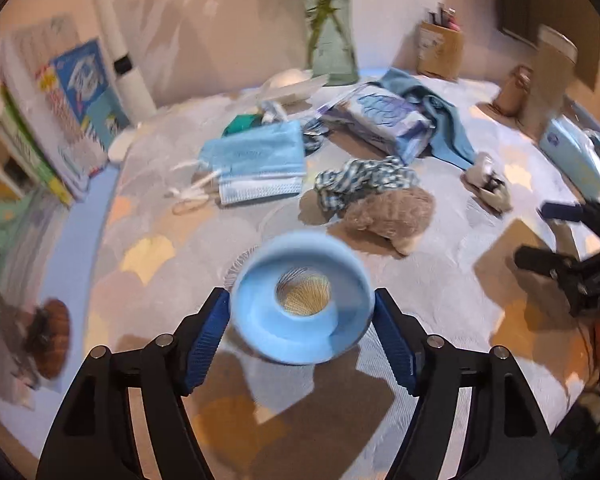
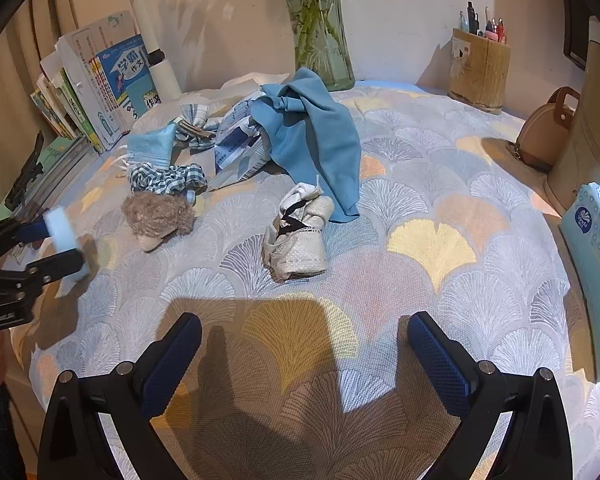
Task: Organize soft objects
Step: 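Lower the left gripper onto the light-blue tape roll and grasp its rim, then grasp the white sneaker plush with the right gripper while the left holds the tape roll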
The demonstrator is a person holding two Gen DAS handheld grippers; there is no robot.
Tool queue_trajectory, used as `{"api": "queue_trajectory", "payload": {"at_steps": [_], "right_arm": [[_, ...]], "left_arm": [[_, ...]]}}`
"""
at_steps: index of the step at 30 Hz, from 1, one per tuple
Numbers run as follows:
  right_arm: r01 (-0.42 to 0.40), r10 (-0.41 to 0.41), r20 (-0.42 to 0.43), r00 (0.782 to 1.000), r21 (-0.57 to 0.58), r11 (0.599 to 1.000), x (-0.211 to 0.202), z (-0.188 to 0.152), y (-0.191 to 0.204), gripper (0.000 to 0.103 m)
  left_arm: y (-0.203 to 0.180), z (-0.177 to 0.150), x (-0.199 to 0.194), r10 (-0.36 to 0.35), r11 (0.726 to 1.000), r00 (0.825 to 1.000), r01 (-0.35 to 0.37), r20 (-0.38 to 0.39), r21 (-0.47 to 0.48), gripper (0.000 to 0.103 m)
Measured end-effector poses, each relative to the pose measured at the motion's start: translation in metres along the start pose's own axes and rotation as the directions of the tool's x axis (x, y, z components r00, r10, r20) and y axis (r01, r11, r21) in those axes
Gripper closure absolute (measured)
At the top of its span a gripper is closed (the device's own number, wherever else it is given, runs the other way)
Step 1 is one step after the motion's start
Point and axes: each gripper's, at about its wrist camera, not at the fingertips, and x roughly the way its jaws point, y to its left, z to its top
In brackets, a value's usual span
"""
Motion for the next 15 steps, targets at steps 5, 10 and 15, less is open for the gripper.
{"api": "queue_trajectory", "payload": {"at_steps": [5,10,15], "right_arm": [[0.009,-0.009,-0.005,1.000,-0.009,1.000,0.001,0.001,0.000,0.000],[0.017,-0.017,-0.001,1.000,0.008,1.000,0.000,0.001,-0.003,0.000],[0.140,-0.141,-0.001,0.990,0.138,0.981,-0.003,0.004,-0.023,0.001]], "left_arm": [[0.003,-0.010,0.016,-0.033,0.998,0.999,0.033,-0.001,-0.052,0.030],[-0.001,-0.001,0.009,-0.052,0.997,0.998,0.053,0.033,-0.047,0.029],[-0.006,0.010,0.028,-0.025,0.999,1.000,0.025,0.017,-0.033,0.036]]}}
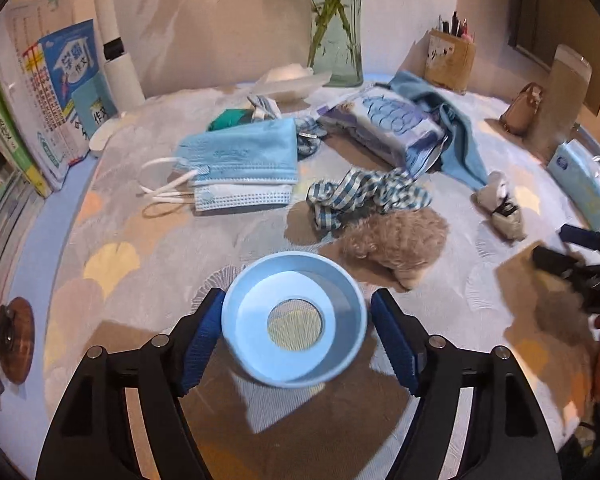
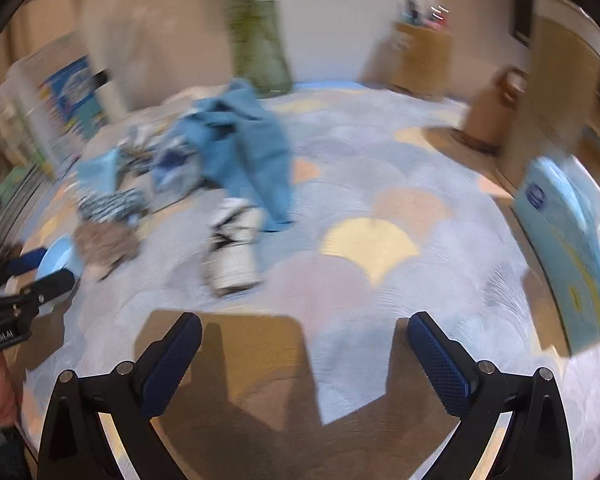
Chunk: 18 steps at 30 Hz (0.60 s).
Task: Organize soft objects
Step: 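Grasp the white sneaker plush with the right gripper while the left holds the tape roll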
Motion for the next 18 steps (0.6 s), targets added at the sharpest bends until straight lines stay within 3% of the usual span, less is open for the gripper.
{"api": "queue_trajectory", "payload": {"at_steps": [5,9,12,13,14,17,18], "right_arm": [[-0.082,0.082,-0.005,0.997,0.054,0.995,-0.006,0.007,-0.008,0.002],[0.038,-0.035,-0.059,0.998,0.039,0.999,0.006,0.024,0.008,0.002],[-0.006,0.007,-0.051,0.999,0.018,1.000,0.014,0.034,0.024,0.004],[-0.016,0.016,-0.045,0.999,0.008,1.000,0.018,0.035,0.030,0.007],[-0.019,0.019,-0.040,0.999,-0.006,1.000,0.022,0.036,0.036,0.020],[0.075,-0.075,-0.004,0.997,-0.038,0.996,0.027,0.035,0.047,0.037],[0.066,-0.065,0.008,0.998,-0.045,0.997,0.024,0.034,0.048,0.049]], "left_arm": [[0.015,-0.005,-0.006,-0.105,0.993,0.994,0.106,0.022,-0.054,0.037],[0.013,-0.005,-0.005,-0.106,0.993,0.994,0.107,0.019,-0.058,0.037],[0.007,-0.005,-0.006,-0.075,0.997,0.997,0.075,0.019,-0.028,0.037],[0.008,-0.005,-0.005,-0.069,0.997,0.997,0.069,0.020,-0.020,0.037],[0.006,-0.005,-0.006,-0.060,0.998,0.998,0.060,0.022,-0.009,0.037],[0.006,-0.005,-0.005,-0.061,0.998,0.998,0.061,0.023,-0.001,0.037],[0.007,-0.005,-0.005,-0.063,0.998,0.998,0.063,0.023,-0.002,0.037]]}}
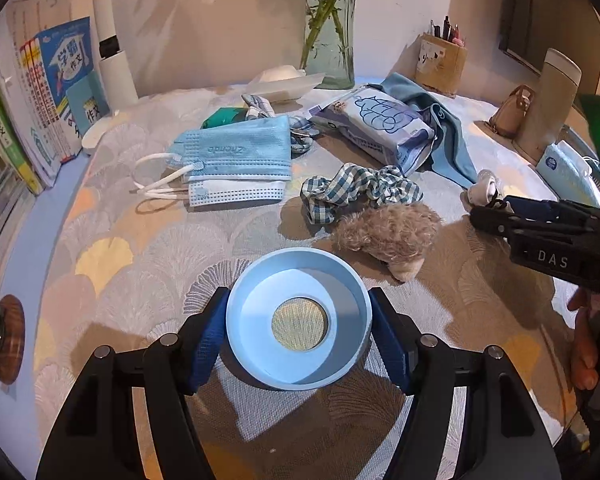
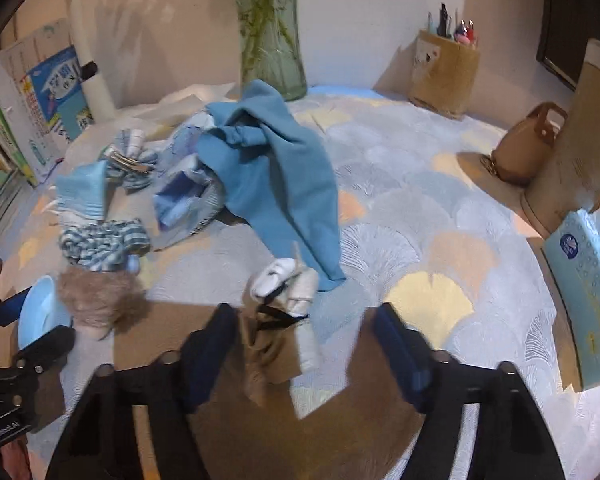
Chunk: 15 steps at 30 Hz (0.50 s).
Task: Organize soft objects
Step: 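Grasp the white sneaker plush with the right gripper while the left holds the tape roll, then carry the tape roll and sneaker plush to the glass tray and release both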
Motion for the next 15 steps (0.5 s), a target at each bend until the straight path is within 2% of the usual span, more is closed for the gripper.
{"api": "queue_trajectory", "payload": {"at_steps": [1,2,3,6,8,10,13,15], "right_arm": [[-0.002,0.002,0.012,1.000,-0.008,1.000,-0.003,-0.002,0.002,0.055],[-0.009,0.010,0.019,1.000,-0.016,1.000,-0.005,-0.003,0.002,0.070],[-0.012,0.012,0.024,1.000,-0.022,1.000,-0.006,-0.004,0.002,0.073],[-0.034,0.034,0.012,0.999,0.036,0.999,-0.014,-0.009,-0.007,0.073],[-0.101,0.102,-0.001,0.995,0.113,0.988,-0.019,-0.014,-0.021,0.073],[-0.112,0.111,0.017,0.994,0.128,0.985,-0.029,-0.016,-0.029,0.073],[-0.102,0.095,0.062,0.994,0.129,0.986,-0.050,-0.014,-0.038,0.073],[-0.113,0.100,0.093,0.991,0.148,0.982,-0.063,-0.007,-0.047,0.073]], "left_arm": [[0.001,0.000,0.000,0.000,1.000,1.000,0.000,0.000,-0.001,0.037],[0.000,0.000,-0.001,0.011,1.000,1.000,-0.011,0.010,0.000,0.038],[-0.001,-0.001,-0.004,0.025,1.000,0.999,-0.025,0.026,0.005,0.038],[-0.011,-0.006,-0.017,0.044,0.998,0.995,-0.049,0.093,0.050,0.038],[-0.017,-0.007,-0.022,0.049,0.995,0.993,-0.058,0.111,0.077,0.038],[-0.020,-0.005,-0.027,0.043,0.996,0.992,-0.052,0.115,0.078,0.038],[-0.033,0.004,-0.055,-0.051,0.996,0.982,0.036,0.183,0.085,0.038],[-0.048,0.014,-0.075,-0.066,0.992,0.971,0.038,0.231,0.121,0.038]]}}
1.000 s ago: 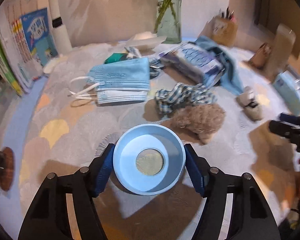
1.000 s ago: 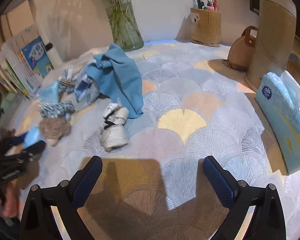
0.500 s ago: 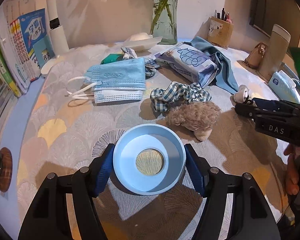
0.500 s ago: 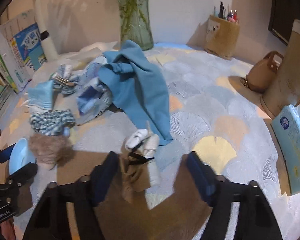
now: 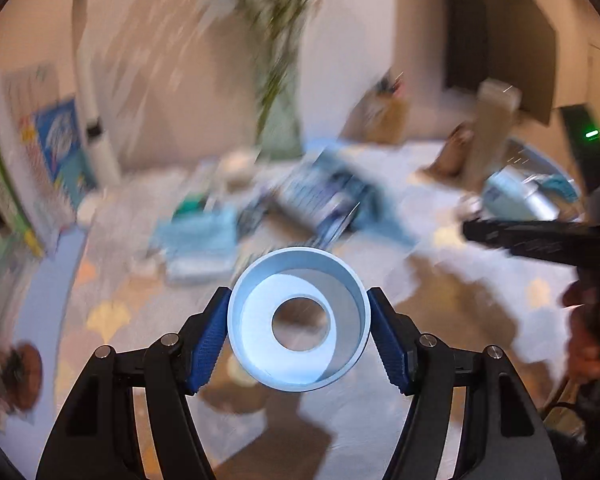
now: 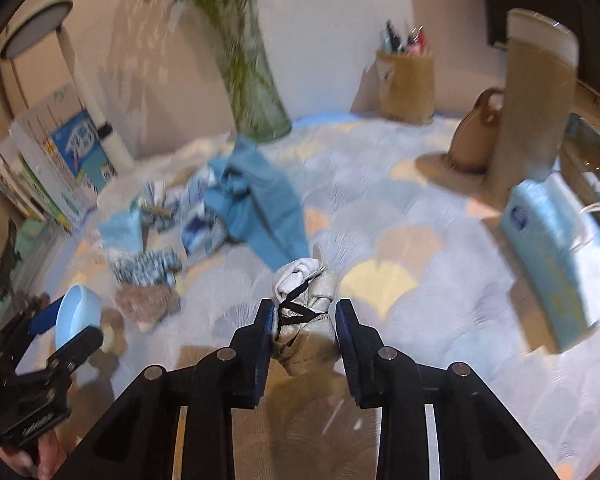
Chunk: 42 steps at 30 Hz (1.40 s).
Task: Organize soft objects
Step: 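Carry the tape roll and sneaker plush to the glass tray and release both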
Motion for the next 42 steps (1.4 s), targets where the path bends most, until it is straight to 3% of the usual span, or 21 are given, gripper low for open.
{"api": "queue_trajectory", "payload": {"at_steps": [4,12,16,21,25,29,33,37,40,41,42], "right_arm": [[0.022,-0.024,0.065,0.998,0.019,1.000,-0.024,0.011,-0.008,0.073],[0.055,-0.080,0.244,0.966,0.107,0.993,-0.097,0.048,-0.069,0.073],[0.101,-0.157,0.315,0.936,0.186,0.977,-0.134,0.067,-0.121,0.073],[0.132,-0.243,0.307,0.920,0.341,0.931,-0.158,0.079,-0.203,0.072],[0.160,-0.302,0.288,0.909,0.428,0.889,-0.168,0.078,-0.259,0.072],[0.160,-0.308,0.218,0.926,0.511,0.845,-0.153,0.067,-0.308,0.072],[0.140,-0.279,0.173,0.945,0.555,0.820,-0.133,0.058,-0.338,0.072],[0.152,-0.270,0.133,0.954,0.562,0.813,-0.117,0.055,-0.356,0.072],[0.128,-0.228,0.096,0.969,0.597,0.792,-0.113,0.049,-0.371,0.059],[0.116,-0.219,0.098,0.971,0.608,0.785,-0.115,0.045,-0.374,0.045],[0.099,-0.216,0.116,0.969,0.621,0.778,-0.120,0.040,-0.377,0.041]], "left_arm": [[-0.035,0.040,-0.020,0.028,0.996,0.997,-0.034,0.073,0.088,0.038],[-0.108,0.147,-0.020,-0.060,0.985,0.980,0.028,0.190,0.169,0.038],[-0.149,0.190,-0.005,-0.155,0.974,0.970,0.119,0.186,0.194,0.038],[-0.215,0.229,0.024,-0.261,0.944,0.947,0.211,0.186,0.254,0.038],[-0.261,0.235,0.045,-0.322,0.911,0.931,0.253,0.175,0.326,0.037],[-0.305,0.227,0.070,-0.400,0.871,0.909,0.338,0.114,0.356,0.037],[-0.361,0.215,0.089,-0.318,0.858,0.938,0.223,0.139,0.463,0.037],[-0.392,0.216,0.116,-0.366,0.842,0.928,0.300,0.066,0.449,0.034],[-0.397,0.213,0.128,-0.356,0.848,0.934,0.303,0.043,0.434,0.019],[-0.396,0.211,0.129,-0.373,0.844,0.928,0.330,0.020,0.423,0.018],[-0.392,0.210,0.126,-0.393,0.836,0.920,0.355,0.005,0.418,0.017]]}}
